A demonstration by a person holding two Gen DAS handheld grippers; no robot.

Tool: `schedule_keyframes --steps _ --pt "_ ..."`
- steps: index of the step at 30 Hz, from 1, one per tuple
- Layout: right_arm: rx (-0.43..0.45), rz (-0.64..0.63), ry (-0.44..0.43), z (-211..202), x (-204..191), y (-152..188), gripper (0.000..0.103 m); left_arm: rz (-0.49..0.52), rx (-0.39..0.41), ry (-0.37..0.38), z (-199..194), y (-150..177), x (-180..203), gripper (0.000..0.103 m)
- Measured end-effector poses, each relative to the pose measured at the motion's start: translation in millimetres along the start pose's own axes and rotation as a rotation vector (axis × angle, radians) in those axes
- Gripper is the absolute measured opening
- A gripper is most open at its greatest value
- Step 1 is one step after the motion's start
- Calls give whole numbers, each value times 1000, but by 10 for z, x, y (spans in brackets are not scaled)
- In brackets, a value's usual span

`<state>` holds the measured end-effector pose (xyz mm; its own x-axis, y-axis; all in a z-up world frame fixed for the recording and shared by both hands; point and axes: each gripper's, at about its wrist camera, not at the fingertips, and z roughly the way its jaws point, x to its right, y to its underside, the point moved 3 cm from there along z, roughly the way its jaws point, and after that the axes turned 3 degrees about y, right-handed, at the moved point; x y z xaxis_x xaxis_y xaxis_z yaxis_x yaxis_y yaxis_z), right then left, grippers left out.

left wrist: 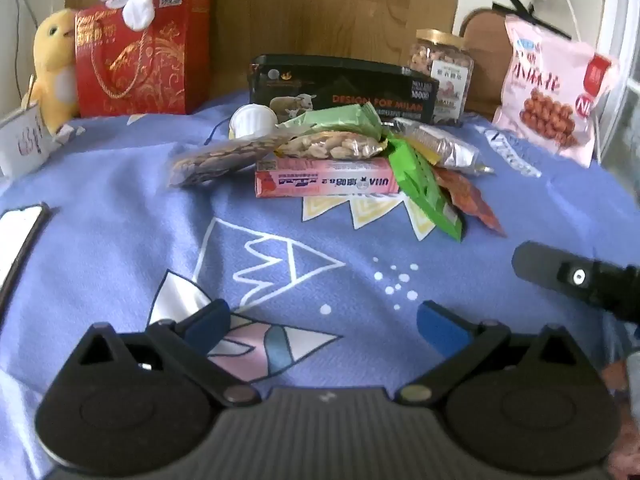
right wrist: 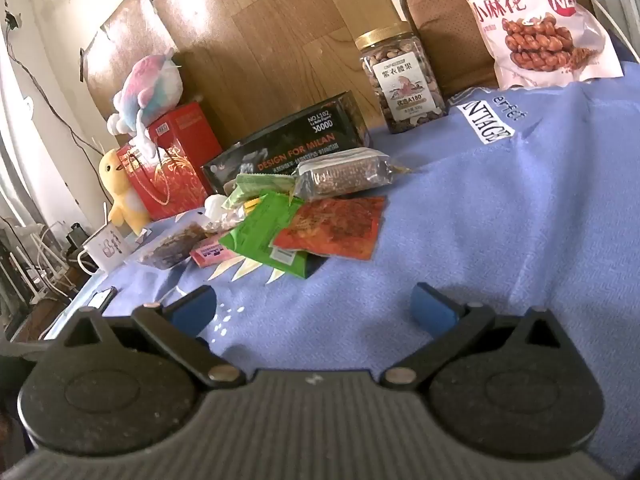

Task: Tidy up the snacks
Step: 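Move the right gripper toward the green snack packet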

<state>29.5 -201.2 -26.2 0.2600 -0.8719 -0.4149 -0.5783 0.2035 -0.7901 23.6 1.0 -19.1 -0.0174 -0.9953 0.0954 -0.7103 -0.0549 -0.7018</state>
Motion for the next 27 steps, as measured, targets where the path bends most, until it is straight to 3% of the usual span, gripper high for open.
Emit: schedule_keyframes --steps 2,4,6,14,20,22,27 --pt "1 10 -8 0 3 0 103 -11 -4 11 21 -27 40 103" --pt "1 9 -8 0 3 1 103 -34 23 75 -64 -20 -60 103" --pt "1 9 -6 1 0 1 103 -18 62 76 -108 45 -51 103" --pt "0 1 0 -2 -7 6 103 -37 45 138 -117 -39 -184 103" --pt "0 -14 9 32 -23 7 103 121 315 -1 -374 -276 -121 103" --pt "-4 -21 19 34 -38 0 103 138 351 2 -366 -357 -104 103" --pt "-10 -43 40 47 -71 3 103 62 369 15 -118 -459 -247 103"
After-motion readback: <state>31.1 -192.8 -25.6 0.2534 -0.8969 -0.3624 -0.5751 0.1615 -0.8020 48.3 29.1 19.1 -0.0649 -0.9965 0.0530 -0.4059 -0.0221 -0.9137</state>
